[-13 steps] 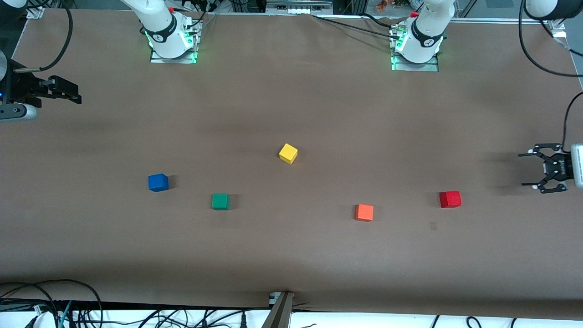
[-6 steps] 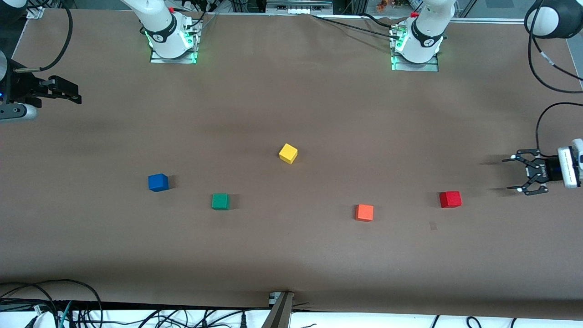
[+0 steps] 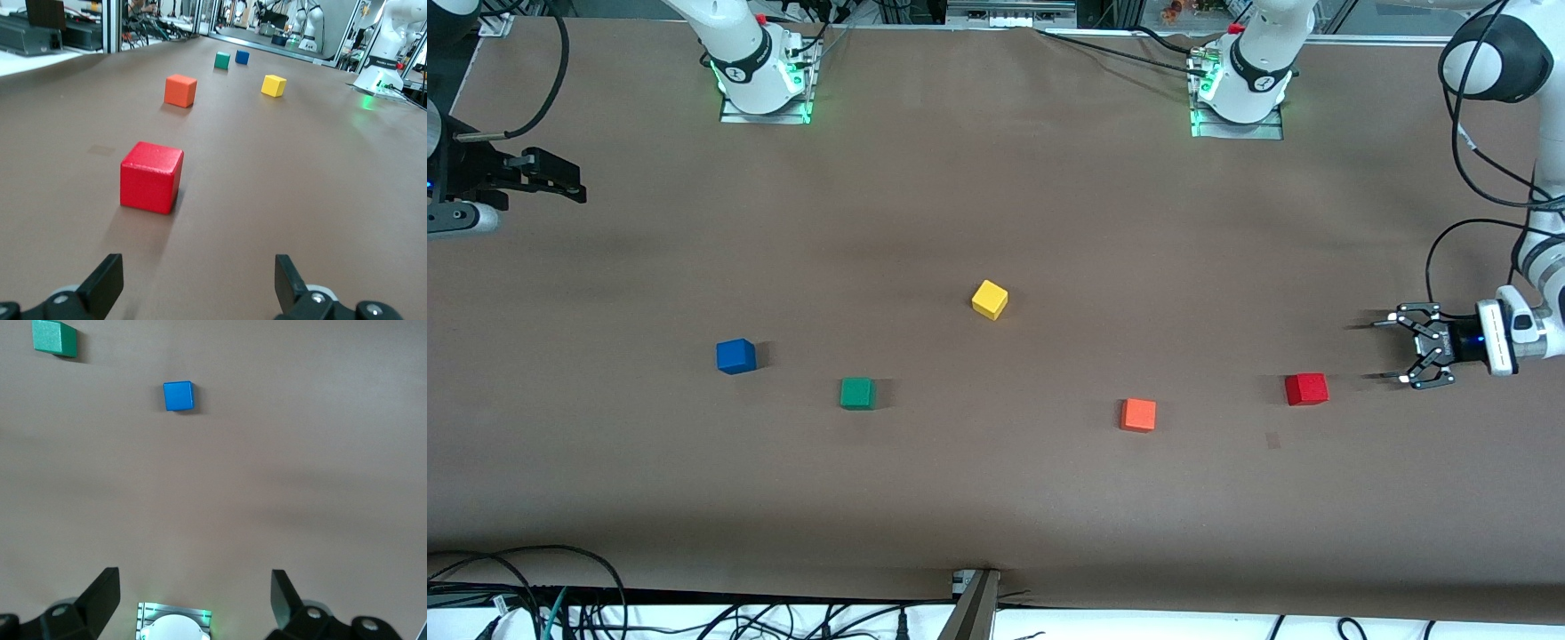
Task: Pass red block to right arm, stack on blue
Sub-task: 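Move the left gripper down toward the red cube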
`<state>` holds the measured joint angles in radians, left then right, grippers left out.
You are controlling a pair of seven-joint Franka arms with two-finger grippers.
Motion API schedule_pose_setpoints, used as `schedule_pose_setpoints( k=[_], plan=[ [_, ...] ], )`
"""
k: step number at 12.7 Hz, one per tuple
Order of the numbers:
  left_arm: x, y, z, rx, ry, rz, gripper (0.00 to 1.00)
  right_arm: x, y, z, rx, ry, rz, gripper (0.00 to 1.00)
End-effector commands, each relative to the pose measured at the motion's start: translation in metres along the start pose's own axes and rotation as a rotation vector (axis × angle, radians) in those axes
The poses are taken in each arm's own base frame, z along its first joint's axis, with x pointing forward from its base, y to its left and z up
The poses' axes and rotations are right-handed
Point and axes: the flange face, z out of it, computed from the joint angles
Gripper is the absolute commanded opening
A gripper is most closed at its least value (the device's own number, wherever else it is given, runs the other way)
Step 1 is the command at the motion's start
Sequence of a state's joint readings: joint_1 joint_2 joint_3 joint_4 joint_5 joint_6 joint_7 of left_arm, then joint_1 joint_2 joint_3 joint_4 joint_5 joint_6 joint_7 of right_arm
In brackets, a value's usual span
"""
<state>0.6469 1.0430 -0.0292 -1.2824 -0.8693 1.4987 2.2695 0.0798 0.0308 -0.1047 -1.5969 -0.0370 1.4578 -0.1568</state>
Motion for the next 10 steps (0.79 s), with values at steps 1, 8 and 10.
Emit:
schedule_pose_setpoints(
  k=[1,8,10],
  plan=[
    [0.006,-0.011,0.006,0.018,0.043,0.053,1.0,0.0,0.0,-0.005,0.016,0.005,0.0,1.0],
    [0.035,-0.038,0.023,0.051,0.059,0.174,1.0,0.0,-0.001,-0.005,0.016,0.005,-0.002,1.0],
    [0.037,-0.045,0.031,0.065,0.032,0.203,1.0,0.0,-0.001,-0.005,0.016,0.005,-0.002,1.0]
  ],
)
